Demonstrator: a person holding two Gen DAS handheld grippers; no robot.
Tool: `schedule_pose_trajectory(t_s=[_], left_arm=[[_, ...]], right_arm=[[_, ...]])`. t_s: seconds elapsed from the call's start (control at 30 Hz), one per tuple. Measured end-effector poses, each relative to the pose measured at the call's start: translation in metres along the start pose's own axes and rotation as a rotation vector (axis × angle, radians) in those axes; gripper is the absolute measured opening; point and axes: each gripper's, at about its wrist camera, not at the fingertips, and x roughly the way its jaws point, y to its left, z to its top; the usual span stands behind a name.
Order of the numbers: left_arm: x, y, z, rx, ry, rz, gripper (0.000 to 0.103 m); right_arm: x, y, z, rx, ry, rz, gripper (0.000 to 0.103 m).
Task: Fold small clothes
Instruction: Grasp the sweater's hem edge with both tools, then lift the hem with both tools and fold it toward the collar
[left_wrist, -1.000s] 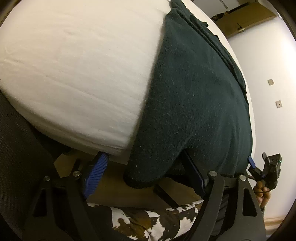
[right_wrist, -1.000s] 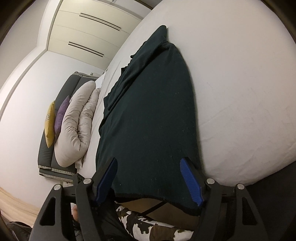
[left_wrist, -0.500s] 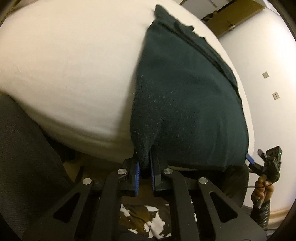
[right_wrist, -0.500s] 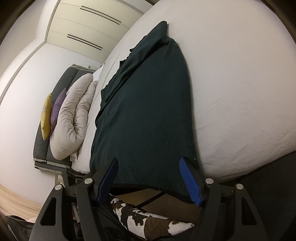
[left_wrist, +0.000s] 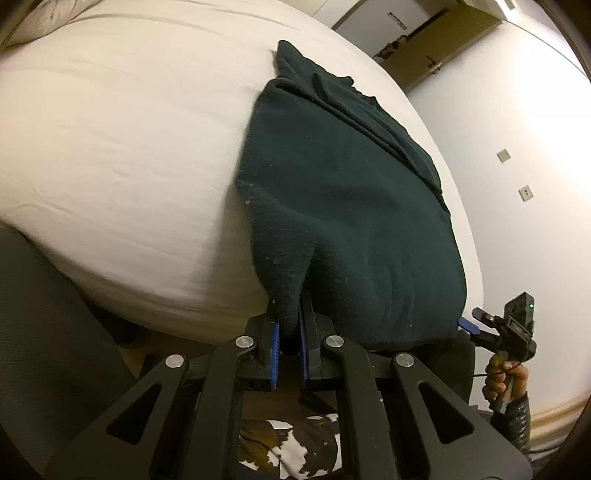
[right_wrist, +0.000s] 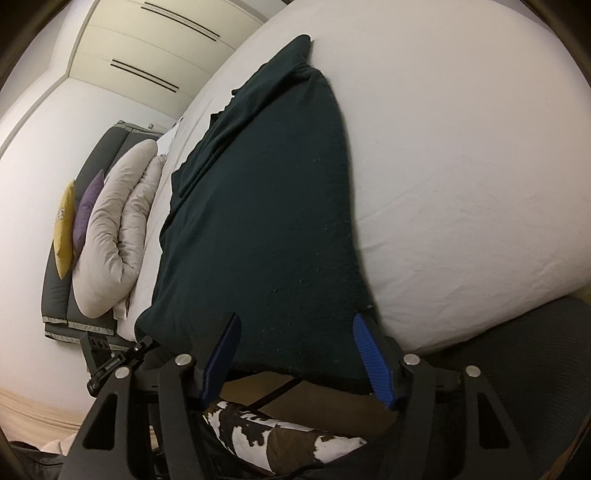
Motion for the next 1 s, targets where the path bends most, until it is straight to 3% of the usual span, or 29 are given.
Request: schedule_pose_trajectory(t_s=[0.13, 0.23, 0.37, 0.5, 0.6, 0.67, 0.7, 0.83, 1.0], left_arm=[[0.001, -0.002, -0.002, 0.000, -0.001, -0.005, 0.007], [0.004, 0.002, -0.003, -0.002, 0.011, -0.002, 0.007], [0.008, 0.002, -0.003, -0.003, 0.019, -0.004, 0.007], [0.010, 0.001, -0.001, 0.001, 0.021, -0.003, 0.007], [0.012, 0.001, 0.001, 0.003, 0.023, -0.004, 0.007], [0.011, 0.001, 0.001, 0.005, 0.020, -0.007, 0.007], [0.010, 0.000, 0.002, 0.005, 0.017, -0.012, 0.007], [0.004, 0.004, 0.006, -0.046, -0.004, -0.074, 0.007], [-0.020, 0.003, 0.028, -0.124, -0.080, -0.215, 0.007]], right_arm=[[-0.009, -0.008, -0.003, 0.039, -0.001, -0.020, 0.050], [-0.018, -0.017, -0.004, 0.062, -0.018, -0.039, 0.051], [-0.006, -0.021, -0.004, 0.066, 0.039, -0.078, 0.052], [0.014, -0.020, -0.007, 0.052, 0.106, -0.058, 0.053], [0.016, -0.019, -0.012, 0.043, 0.119, -0.041, 0.040], [0.012, -0.016, -0.016, 0.014, 0.132, -0.045, 0.016], [0.010, -0.014, -0.016, 0.003, 0.131, -0.045, 0.014], [-0.006, -0.008, -0.016, -0.015, 0.087, 0.017, 0.011], [-0.032, 0.007, 0.001, 0.010, -0.037, 0.220, 0.010]])
